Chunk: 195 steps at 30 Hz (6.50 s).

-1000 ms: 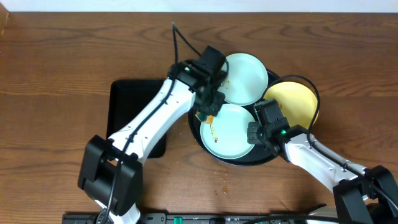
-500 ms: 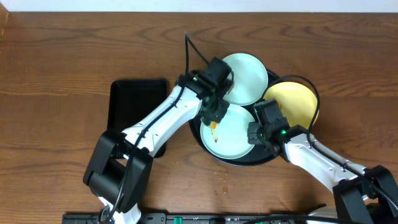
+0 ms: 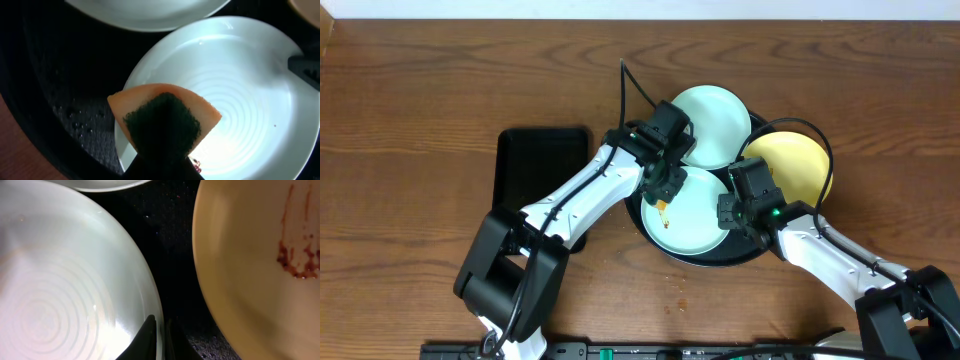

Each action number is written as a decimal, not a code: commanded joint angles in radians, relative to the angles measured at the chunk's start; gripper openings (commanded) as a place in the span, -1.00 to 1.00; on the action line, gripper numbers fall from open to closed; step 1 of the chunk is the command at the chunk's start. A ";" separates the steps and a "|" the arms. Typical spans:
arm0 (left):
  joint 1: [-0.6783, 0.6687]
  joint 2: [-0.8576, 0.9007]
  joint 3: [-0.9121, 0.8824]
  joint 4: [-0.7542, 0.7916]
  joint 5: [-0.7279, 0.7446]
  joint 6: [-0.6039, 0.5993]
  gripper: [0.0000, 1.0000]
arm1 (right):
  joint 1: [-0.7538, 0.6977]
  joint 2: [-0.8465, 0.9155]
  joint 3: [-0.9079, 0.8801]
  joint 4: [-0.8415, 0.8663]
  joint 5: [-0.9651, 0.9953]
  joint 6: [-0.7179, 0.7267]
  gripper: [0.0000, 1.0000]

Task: Clean dirty plates on tray and stack at the side
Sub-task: 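Scrub the pale green plate with the sponge while right gripper holds rim, then return the sponge to the black tray with the left gripper, then lift the pale green plate with the right gripper and place it right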

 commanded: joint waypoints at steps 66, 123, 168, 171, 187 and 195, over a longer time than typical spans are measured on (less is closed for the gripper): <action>0.003 0.089 -0.379 0.349 0.174 0.177 -0.85 | -0.001 0.044 -0.008 0.019 0.013 -0.010 -0.98; 0.404 -0.303 -0.217 0.414 0.763 -0.383 -0.85 | -0.001 0.044 -0.008 0.012 -0.010 -0.010 -0.48; 0.591 -0.318 -0.231 -0.229 -0.100 -0.211 -0.85 | 0.464 -0.306 0.215 -0.145 1.047 -0.846 -0.98; 0.591 -0.318 -0.231 -0.229 -0.099 -0.211 -0.85 | 0.492 -0.281 0.215 -0.083 1.102 -0.870 -0.98; 0.591 -0.318 -0.231 -0.228 -0.092 -0.211 -0.85 | 0.476 -0.253 0.215 -0.046 0.853 -0.679 -0.98; 0.591 -0.318 -0.231 -0.229 -0.092 -0.211 -0.85 | 0.305 -0.294 0.254 -0.128 0.542 -0.499 -0.98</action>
